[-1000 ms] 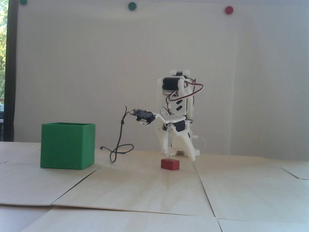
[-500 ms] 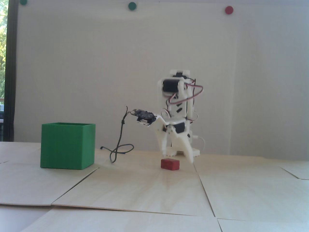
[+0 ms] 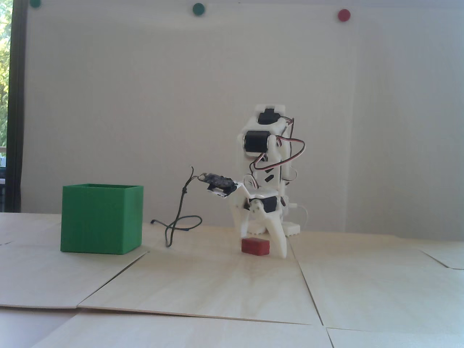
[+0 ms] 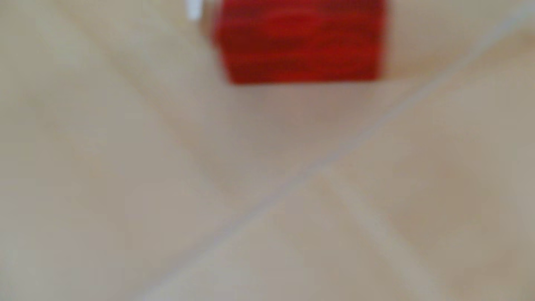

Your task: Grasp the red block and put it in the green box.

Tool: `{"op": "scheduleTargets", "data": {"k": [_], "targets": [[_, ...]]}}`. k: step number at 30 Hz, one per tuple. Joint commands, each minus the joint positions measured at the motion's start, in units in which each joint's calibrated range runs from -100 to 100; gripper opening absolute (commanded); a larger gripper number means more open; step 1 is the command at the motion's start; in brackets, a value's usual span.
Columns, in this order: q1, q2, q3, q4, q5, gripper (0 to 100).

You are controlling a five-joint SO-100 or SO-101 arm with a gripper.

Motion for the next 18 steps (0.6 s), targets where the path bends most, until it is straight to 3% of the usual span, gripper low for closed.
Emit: {"op": "scheduleTargets", "data": {"k": [1, 10, 18], "targets": [[-0.55, -1.86, -0.08, -0.74, 0.49, 5], [0.09, -2.25, -0.70, 0.02, 0.39, 2], [4.43, -15.20, -23.68, 10.56, 0.23, 2]]}}
